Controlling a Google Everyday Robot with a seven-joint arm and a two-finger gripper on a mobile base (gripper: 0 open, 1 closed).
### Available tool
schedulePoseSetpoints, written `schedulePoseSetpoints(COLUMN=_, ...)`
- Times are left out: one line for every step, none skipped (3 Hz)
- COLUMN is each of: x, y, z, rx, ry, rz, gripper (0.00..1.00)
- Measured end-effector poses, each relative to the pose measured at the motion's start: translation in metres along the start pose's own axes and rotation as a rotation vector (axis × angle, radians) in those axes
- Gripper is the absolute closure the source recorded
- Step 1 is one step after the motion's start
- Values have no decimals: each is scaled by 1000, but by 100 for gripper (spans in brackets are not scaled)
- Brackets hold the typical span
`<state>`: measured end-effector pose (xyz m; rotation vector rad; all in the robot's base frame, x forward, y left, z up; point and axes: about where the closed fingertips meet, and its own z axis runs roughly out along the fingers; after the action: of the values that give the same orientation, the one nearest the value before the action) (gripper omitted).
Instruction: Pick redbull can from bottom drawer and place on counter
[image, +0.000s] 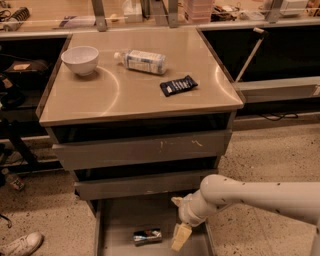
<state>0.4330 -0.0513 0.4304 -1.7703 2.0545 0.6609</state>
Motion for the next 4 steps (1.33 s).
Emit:
schedulePoseSetpoints(x=10, y=-11, z=61, rx=12, ry=-52, rz=-1, gripper=0)
schedulePoseSetpoints(x=18, y=-22, z=106, rx=2, ry=-96, rz=37, gripper=0)
schedulePoseSetpoints(x=21, y=-20, z=116, rx=-8, ry=-103, rz=50, gripper=0)
schedulePoseSetpoints(x=24, y=-22, z=136, rx=-18, ry=-135, rz=51, gripper=0)
